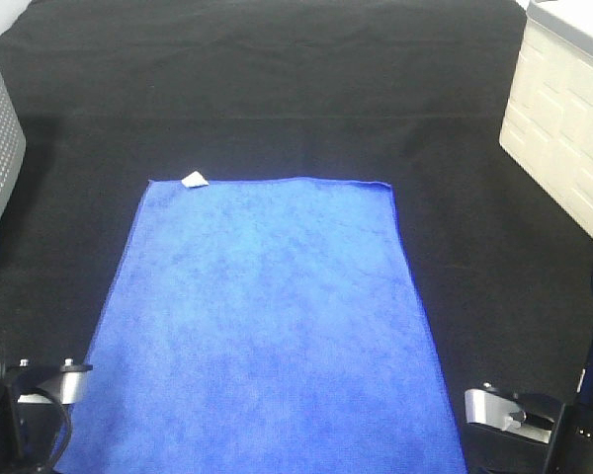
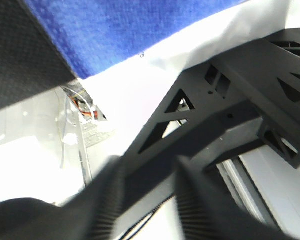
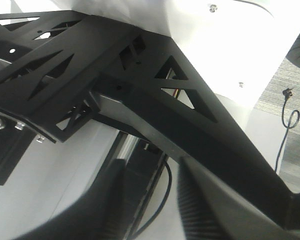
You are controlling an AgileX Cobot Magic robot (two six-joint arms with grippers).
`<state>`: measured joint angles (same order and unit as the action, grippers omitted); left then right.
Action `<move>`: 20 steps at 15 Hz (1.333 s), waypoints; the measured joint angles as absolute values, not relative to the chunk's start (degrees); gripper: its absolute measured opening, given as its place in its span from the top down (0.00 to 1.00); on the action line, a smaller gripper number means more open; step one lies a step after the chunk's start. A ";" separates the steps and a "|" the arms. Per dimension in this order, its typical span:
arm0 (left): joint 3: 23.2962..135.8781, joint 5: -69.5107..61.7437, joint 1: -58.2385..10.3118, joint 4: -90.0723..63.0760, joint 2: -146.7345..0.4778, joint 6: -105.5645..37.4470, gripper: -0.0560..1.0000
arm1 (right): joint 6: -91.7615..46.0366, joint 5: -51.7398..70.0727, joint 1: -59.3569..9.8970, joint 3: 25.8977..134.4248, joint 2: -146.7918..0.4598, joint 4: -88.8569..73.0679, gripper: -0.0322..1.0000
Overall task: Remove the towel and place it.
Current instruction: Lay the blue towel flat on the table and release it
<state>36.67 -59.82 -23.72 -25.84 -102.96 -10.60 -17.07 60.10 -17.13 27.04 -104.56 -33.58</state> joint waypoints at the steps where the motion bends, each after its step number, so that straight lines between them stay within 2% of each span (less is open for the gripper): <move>1: 36.67 -60.33 -23.72 -26.53 -102.96 -10.60 0.54 | -17.13 59.99 -17.13 27.04 -104.56 -34.15 0.56; 2: 36.67 -61.08 -23.72 -27.50 -102.96 -10.60 0.44 | -17.13 59.93 -17.13 27.04 -104.56 -34.78 0.49; 4: 36.67 -64.29 -23.72 -29.11 -102.96 -10.83 0.34 | -17.13 59.93 -17.13 27.04 -104.56 -35.18 0.43; 9: 36.67 -68.70 -23.72 -30.02 -102.96 -11.75 0.33 | -17.93 64.17 -17.13 29.45 -103.99 -36.27 0.41; 13: 38.90 -69.04 -23.72 -29.97 -101.76 -12.83 0.33 | -17.99 64.86 -17.13 34.72 -95.57 -36.27 0.41; 17: 47.44 -69.33 -23.72 -27.33 -94.71 -10.83 0.33 | -16.73 65.15 -17.07 43.43 -88.01 -35.41 0.41; 20: 57.47 -69.50 -23.72 -16.39 -93.68 -6.13 0.33 | -12.32 63.37 -17.07 51.34 -87.09 -28.99 0.41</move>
<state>57.47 -69.50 -23.72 -16.39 -93.68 -6.13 -12.32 63.37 -17.07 51.34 -87.09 -28.99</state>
